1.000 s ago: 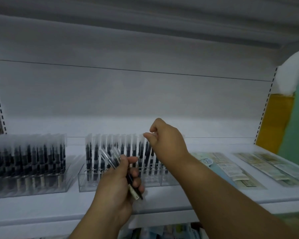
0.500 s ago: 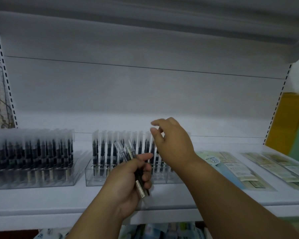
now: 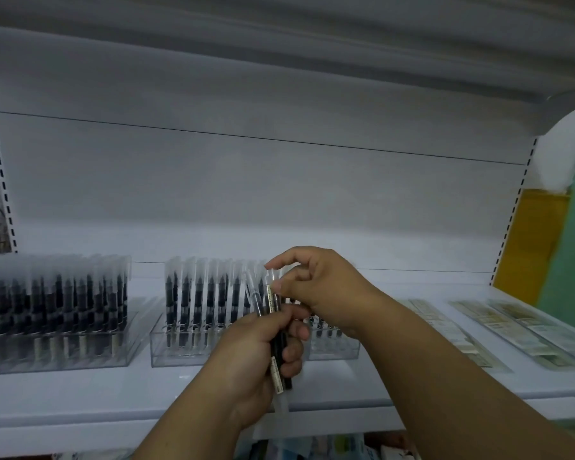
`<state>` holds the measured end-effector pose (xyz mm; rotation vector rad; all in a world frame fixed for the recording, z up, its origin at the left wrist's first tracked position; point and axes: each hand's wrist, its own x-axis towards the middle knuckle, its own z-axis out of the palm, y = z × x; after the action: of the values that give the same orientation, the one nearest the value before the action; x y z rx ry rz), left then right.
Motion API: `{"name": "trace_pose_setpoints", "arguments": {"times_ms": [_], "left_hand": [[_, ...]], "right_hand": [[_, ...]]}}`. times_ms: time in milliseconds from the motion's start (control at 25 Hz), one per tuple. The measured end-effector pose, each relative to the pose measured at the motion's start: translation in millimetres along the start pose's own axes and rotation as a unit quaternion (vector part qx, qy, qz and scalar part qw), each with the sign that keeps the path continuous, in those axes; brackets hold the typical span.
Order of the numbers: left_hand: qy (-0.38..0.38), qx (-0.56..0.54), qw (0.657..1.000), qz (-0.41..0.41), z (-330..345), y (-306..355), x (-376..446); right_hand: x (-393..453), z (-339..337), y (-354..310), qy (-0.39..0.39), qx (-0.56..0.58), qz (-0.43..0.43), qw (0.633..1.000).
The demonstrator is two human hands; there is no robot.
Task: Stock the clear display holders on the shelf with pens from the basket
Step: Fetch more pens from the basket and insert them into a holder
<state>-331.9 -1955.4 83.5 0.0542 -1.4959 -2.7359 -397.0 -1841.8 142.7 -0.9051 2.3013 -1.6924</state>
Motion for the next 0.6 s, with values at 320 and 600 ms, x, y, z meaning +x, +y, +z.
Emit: {"name": "trace_pose_setpoints", "arguments": {"times_ms": [320,600], "left_hand": [[0.116,-0.038,0.992,0.015,-20.8,-6.9,-5.8],[0.094,-0.060,0.994,0.018,-20.0,-8.5,-5.3]], "right_hand": [[2.3,-15.2,19.4,0.388,-0.049,-0.102,0.915],[12.2,0.6,37.3,0.268,-0.254,-0.128,0.921]]}}
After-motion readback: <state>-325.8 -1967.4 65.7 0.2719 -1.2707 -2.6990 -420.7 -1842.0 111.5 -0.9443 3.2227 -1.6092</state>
